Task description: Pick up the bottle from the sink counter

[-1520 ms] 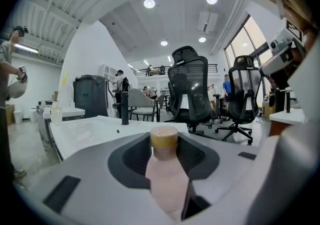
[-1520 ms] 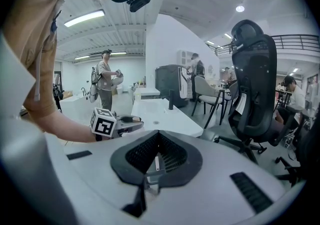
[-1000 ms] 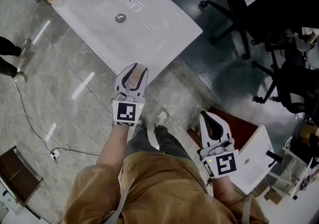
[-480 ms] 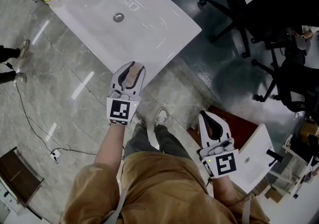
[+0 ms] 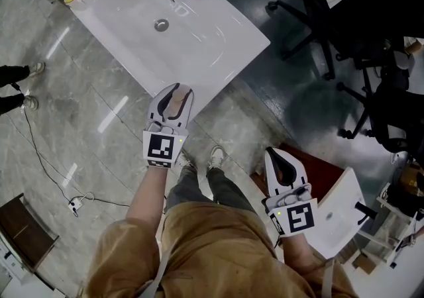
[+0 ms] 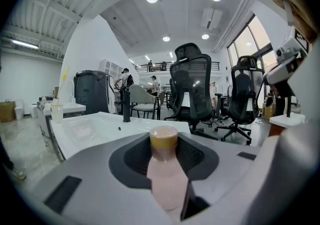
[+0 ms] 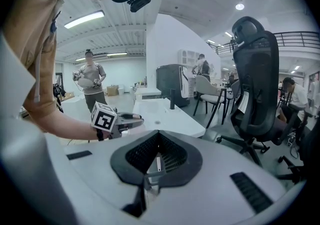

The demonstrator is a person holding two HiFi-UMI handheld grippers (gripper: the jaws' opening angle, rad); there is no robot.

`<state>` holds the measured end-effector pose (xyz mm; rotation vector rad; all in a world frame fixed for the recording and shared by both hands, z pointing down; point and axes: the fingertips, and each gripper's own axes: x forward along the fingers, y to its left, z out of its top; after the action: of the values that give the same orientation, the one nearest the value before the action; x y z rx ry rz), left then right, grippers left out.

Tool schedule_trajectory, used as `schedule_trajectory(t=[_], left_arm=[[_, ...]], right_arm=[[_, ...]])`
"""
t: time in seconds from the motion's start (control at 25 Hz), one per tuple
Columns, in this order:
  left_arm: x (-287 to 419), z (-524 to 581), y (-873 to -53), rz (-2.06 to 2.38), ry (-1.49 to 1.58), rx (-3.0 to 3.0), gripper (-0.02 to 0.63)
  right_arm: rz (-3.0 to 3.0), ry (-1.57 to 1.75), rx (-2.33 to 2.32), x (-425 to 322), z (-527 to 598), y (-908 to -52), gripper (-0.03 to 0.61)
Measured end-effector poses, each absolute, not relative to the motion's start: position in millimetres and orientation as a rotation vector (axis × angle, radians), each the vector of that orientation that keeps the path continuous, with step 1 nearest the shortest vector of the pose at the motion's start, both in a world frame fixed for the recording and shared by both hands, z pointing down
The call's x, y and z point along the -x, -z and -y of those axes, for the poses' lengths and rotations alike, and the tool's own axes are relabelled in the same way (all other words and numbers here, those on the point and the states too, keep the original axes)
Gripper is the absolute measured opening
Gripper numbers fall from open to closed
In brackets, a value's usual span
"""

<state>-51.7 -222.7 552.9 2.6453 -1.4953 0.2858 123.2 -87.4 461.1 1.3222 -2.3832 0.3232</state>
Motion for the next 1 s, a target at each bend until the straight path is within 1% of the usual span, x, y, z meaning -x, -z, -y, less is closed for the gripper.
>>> schedule_trajectory(t=[1.0], left_arm=[[60.8,202.1,-473.2,1.536,-0.244,-2.695,0.13]], right_arm=[[2.513,-0.231,-1.285,-103.8,95.3,-425.5,0.003]])
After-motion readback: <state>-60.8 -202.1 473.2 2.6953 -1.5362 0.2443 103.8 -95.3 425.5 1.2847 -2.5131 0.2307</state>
